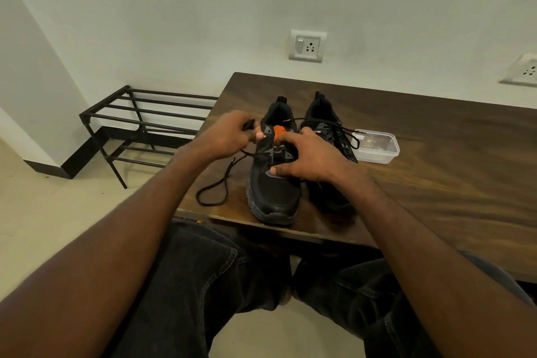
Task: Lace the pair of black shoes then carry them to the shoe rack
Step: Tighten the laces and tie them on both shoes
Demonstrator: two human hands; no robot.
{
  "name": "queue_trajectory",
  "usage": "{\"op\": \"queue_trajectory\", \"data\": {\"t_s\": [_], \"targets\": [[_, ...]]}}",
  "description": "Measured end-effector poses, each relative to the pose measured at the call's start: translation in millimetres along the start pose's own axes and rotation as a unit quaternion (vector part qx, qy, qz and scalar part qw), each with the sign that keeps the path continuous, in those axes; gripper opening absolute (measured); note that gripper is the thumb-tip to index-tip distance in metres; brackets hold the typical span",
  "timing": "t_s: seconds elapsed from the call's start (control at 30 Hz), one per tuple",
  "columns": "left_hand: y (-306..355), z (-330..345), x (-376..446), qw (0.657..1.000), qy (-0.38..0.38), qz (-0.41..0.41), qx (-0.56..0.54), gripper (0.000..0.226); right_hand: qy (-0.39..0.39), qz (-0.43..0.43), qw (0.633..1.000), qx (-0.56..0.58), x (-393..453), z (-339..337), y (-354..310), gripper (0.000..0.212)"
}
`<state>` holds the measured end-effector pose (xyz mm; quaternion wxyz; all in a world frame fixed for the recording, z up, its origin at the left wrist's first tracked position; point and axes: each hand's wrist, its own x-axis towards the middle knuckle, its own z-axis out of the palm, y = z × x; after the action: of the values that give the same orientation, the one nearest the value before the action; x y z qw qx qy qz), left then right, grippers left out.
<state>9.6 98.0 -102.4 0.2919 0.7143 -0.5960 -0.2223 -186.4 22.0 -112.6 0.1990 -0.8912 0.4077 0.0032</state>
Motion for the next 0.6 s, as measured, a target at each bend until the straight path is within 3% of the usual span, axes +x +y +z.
{"op": "queue_trajectory", "data": {"t_s": [0.13, 0.27, 0.33, 0.4, 0.47, 0.53, 0.6], "targets": [[0.1, 5.2, -4.4, 0.997, -0.074, -0.004, 0.026, 0.01, -0.001, -0.001, 1.0, -0.001, -0.4, 0.1, -0.2, 0.081], [5.5, 2.9, -3.5, 0.999, -0.022, 0.025, 0.035, 0.014, 0.0, 0.004, 1.0, -0.002, -1.4, -0.8, -1.6, 0.082], [7.5, -4.8, -3.4, 0.993, 0.066, 0.034, -0.092, 0.019, -0.004, 0.004, 1.0, 0.0, -2.7, -2.8, -1.9, 0.083], [3.9, -13.7, -1.1, 0.961, 0.139, 0.027, -0.238, 0.02, -0.005, 0.001, 1.0, 0.002, -3.8, -4.8, -2.4, 0.083], [0.4, -14.2, -0.3, 0.949, 0.141, 0.002, -0.283, 0.015, -0.004, -0.001, 1.0, 0.0, -3.9, -6.0, -2.5, 0.082], [-2.7, -9.5, -1.5, 0.968, 0.099, -0.018, -0.231, 0.013, -0.006, -0.002, 1.0, -0.003, -3.4, -6.3, -4.3, 0.082], [-3.8, -2.6, -3.4, 0.994, 0.027, -0.004, -0.104, 0.02, -0.005, 0.001, 1.0, -0.007, -2.5, -5.2, -5.0, 0.082]]}}
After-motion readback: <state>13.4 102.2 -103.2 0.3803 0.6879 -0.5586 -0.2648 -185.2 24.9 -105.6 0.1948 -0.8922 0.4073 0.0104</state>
